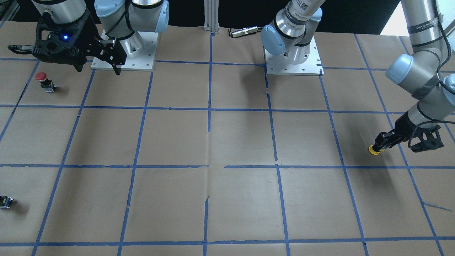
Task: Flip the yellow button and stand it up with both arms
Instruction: 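Lower the left gripper over the yellow button and close on its base, then lift the yellow button with the left gripper and carry it toward the table center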
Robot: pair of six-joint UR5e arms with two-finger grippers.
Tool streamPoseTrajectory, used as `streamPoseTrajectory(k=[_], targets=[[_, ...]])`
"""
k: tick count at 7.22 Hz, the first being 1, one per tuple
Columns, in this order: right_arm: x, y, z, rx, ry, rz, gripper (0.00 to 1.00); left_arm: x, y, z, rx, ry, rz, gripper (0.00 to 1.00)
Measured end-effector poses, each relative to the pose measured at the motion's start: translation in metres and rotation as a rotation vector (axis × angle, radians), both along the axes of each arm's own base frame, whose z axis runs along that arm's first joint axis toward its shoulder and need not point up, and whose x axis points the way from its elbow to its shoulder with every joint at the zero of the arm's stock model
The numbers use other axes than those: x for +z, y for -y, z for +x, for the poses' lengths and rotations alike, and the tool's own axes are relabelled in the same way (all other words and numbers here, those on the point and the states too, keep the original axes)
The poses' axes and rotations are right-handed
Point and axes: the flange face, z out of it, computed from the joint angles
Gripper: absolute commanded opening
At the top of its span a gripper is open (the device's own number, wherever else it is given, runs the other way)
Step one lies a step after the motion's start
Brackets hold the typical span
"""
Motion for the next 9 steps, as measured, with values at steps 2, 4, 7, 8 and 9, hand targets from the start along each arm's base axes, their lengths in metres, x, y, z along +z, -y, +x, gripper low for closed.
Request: streamPoseTrajectory(k=[2,4,7,8,9], targets=[[0.000,0.002,-0.005,-0.021,-0.001,0.000,1.00,0.003,-0.001,-0.001,-0.001,-0.011,0.012,0.14],[-0.002,0.003,-0.007,-0.026,-0.001,0.005,1.00,0.006,-0.002,-0.006,-0.004,-0.035,0.019,0.07],[-0.009,0.010,-0.010,-0.060,-0.002,0.013,1.00,0.033,0.000,-0.048,-0.058,-0.109,0.036,0.02],[-0.008,0.012,-0.013,-0.111,-0.005,0.003,1.00,0.050,-0.002,-0.080,-0.095,-0.174,0.042,0.02],[-0.008,0.013,-0.016,-0.148,-0.003,-0.002,1.00,0.068,-0.005,-0.115,-0.126,-0.259,0.038,0.00]])
